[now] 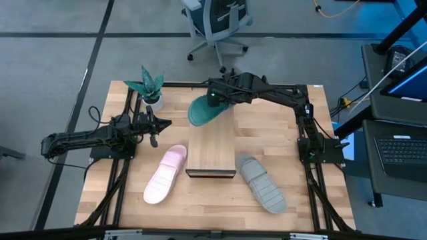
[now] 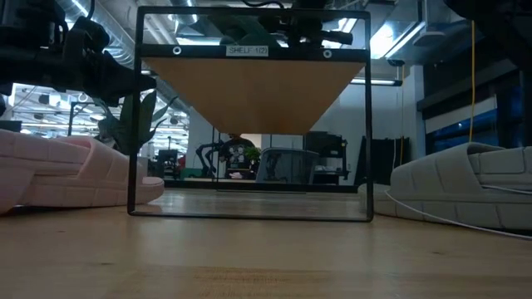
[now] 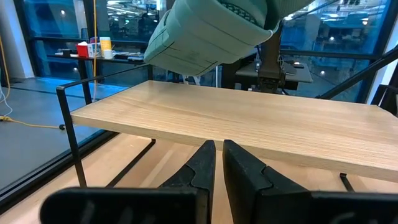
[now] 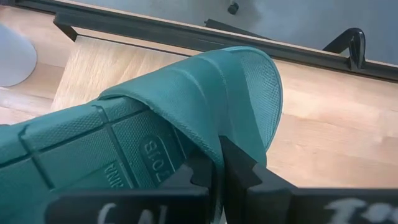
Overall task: Pick and place slippers onto the shelf
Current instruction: Put the green pair of slippers on the shelf
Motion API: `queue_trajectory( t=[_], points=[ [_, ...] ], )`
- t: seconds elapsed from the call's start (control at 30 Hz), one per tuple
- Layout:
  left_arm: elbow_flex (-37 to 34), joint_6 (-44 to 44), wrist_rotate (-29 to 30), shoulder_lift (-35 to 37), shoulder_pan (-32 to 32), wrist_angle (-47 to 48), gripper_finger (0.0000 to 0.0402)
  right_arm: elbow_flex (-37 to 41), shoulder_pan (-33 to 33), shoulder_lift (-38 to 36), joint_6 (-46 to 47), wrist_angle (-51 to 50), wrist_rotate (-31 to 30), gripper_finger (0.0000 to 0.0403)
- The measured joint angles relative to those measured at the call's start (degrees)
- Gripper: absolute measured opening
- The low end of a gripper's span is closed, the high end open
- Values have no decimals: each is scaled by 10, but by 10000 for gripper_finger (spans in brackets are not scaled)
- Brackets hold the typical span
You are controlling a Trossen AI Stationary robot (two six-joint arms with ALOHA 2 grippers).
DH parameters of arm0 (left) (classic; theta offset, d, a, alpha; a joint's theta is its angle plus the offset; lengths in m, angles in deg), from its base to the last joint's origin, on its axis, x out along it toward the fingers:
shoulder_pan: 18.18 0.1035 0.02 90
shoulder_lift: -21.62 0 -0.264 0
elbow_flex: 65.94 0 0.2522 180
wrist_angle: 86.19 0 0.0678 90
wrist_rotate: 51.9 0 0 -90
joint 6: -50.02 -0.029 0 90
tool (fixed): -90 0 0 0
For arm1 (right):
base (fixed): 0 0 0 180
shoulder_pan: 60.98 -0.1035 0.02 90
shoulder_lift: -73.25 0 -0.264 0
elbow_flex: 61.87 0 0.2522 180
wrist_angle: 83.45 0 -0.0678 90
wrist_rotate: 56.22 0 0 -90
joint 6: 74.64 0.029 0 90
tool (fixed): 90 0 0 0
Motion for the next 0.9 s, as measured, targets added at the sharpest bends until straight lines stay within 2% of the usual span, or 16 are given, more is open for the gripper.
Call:
queue_trajectory(
  t=[0.47,0.9],
  points=[
    [0,14,0,0,0,0,25,10,15,29,-8,13,5,15],
    [0,15,0,0,0,0,25,11,25,42,-47,77,-1,23]
  ],
)
